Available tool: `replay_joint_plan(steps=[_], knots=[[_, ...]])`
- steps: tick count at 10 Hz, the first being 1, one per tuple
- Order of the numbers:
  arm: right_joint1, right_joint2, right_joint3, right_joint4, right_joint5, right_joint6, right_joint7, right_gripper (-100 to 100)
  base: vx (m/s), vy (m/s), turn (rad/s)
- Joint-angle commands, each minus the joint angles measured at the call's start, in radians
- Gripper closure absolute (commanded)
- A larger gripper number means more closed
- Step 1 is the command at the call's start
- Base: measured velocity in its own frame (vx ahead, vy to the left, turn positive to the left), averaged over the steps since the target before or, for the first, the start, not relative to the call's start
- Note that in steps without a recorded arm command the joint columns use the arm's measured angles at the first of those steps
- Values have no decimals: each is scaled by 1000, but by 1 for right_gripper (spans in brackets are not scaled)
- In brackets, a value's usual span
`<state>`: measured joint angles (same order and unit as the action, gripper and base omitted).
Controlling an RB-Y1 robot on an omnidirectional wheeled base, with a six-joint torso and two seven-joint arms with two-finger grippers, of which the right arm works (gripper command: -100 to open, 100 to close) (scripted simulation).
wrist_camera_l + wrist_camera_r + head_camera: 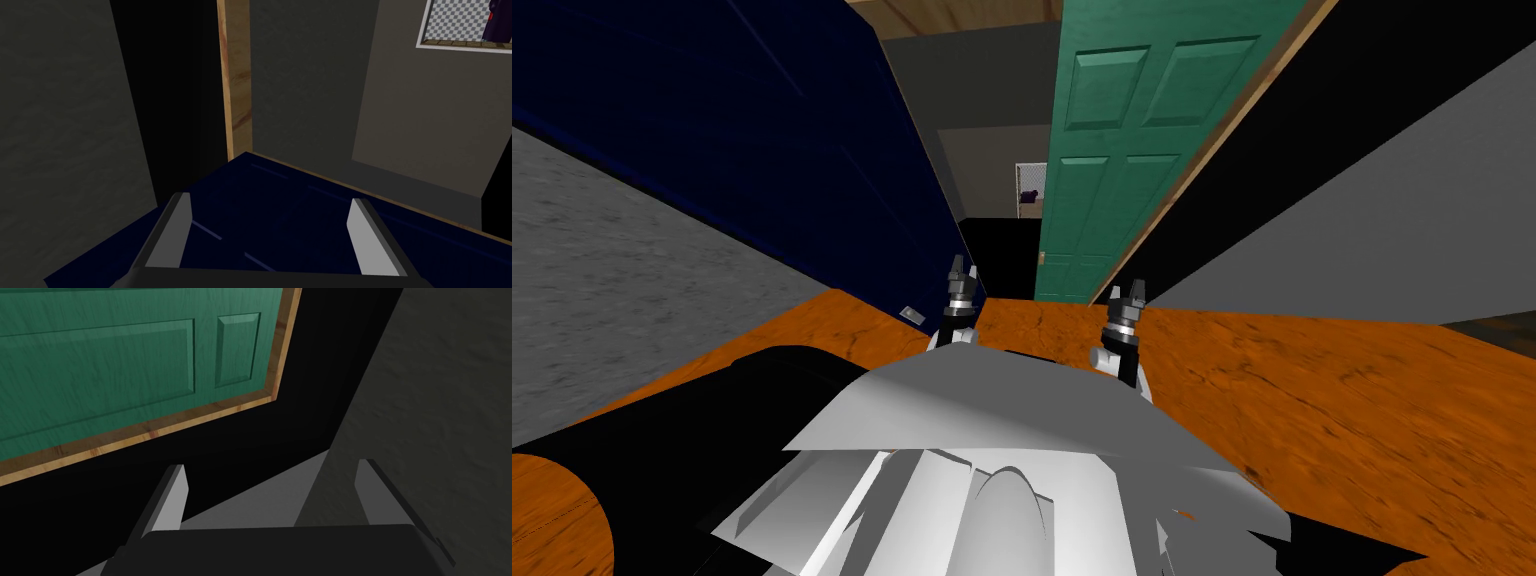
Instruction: Pull the door open
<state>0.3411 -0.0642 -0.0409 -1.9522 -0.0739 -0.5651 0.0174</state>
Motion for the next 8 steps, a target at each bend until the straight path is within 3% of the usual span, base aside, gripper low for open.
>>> replay_joint_plan(steps=[1, 8], knots=[[-14, -5, 1, 40, 1, -7, -4, -100, 98, 57, 34], [-80, -29, 0, 230, 4, -43, -25, -100, 101, 41, 37]])
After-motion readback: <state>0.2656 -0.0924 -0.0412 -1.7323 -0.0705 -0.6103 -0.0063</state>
